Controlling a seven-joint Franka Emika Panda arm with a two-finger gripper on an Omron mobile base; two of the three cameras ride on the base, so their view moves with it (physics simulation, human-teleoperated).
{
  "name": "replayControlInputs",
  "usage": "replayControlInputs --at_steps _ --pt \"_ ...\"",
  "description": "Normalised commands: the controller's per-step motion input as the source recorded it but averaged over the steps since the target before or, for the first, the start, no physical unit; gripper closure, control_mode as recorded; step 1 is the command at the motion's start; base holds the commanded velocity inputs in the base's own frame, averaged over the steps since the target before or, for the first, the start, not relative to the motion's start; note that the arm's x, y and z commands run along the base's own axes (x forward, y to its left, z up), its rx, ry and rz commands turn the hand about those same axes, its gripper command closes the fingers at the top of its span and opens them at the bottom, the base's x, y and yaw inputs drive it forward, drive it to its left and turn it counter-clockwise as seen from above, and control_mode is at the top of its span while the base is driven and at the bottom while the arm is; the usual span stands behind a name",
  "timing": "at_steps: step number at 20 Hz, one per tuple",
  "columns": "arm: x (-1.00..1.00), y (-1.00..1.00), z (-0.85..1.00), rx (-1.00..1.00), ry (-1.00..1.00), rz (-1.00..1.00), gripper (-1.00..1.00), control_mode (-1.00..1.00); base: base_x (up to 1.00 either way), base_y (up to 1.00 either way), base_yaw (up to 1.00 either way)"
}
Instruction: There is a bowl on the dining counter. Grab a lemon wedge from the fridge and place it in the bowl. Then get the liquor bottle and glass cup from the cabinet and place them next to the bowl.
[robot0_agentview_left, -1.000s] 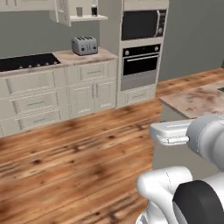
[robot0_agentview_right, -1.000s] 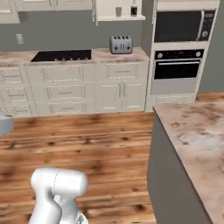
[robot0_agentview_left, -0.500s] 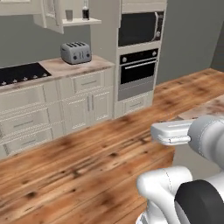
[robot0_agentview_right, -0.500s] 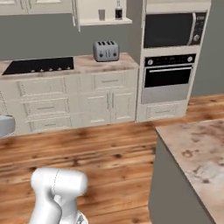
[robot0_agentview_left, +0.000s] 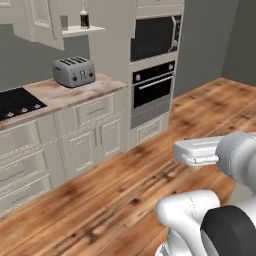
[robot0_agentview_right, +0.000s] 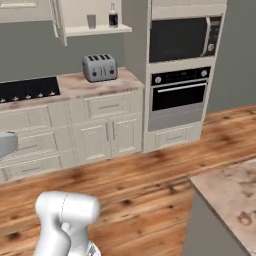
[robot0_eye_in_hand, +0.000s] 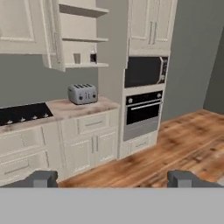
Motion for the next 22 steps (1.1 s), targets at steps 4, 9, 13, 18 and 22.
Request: replayControlInputs --at_steps 4,9,13,18,22 --pt "0.00 0.00 0.00 0.00 0.00 0.00 -1.00 1.00 1.00 0.43 -0.28" --pt "0.00 0.00 0.00 0.00 0.00 0.00 -1.00 1.00 1.00 0.26 -0.09" --pt "0.00 0.00 0.00 0.00 0.00 0.00 -1.00 1.00 1.00 0.02 0.01" --pt "0.00 0.00 0.00 0.00 0.00 0.00 -1.00 1.00 1.00 -0.01 0.09" --pt "0.00 0.00 0.00 0.00 0.00 0.00 -1.00 1.00 1.00 -0.13 0.22"
